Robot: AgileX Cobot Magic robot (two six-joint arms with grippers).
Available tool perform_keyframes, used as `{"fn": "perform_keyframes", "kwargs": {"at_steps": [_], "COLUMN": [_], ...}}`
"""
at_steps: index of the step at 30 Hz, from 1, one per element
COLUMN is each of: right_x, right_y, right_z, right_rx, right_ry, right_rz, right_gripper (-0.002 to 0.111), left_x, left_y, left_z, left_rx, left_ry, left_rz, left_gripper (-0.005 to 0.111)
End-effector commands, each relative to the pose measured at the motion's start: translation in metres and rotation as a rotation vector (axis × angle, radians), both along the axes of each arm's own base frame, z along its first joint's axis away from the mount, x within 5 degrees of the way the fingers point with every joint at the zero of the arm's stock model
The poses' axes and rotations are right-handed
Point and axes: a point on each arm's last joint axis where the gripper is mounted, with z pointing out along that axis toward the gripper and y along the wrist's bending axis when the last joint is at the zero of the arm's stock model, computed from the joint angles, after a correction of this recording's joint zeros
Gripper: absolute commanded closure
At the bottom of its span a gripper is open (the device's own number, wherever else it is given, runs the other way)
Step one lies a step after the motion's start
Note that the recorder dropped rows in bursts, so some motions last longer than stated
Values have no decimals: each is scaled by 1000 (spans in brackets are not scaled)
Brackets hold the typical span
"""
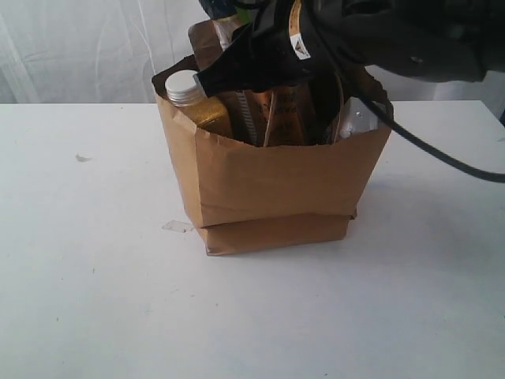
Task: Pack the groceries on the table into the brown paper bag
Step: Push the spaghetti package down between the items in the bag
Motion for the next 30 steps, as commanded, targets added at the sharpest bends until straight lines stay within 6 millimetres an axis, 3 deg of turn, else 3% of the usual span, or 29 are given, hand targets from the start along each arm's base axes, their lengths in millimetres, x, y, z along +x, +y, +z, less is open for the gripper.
{"fn": "perform_keyframes", "kwargs": {"at_steps": [1, 8, 16, 30], "right_x": [2, 3, 10, 14], "right_y": [-4, -4, -12, -20], "right_z": [11, 14, 37, 56], "right_rx": [-4, -3, 12, -25], "right_ry": [-71, -88, -161, -253], "right_rz": [10, 15, -16, -45], "right_gripper": [108, 108, 108, 108], "left_x": [0, 0, 0, 0], "left_y": [0, 0, 0, 0], "left_z": [-1, -1, -1, -1], "left_rx": [-8, -8, -8, -6], "left_ry": [-1, -1, -1, -1], "left_rz": [7, 7, 7, 7], "left_gripper": [107, 107, 107, 107]}}
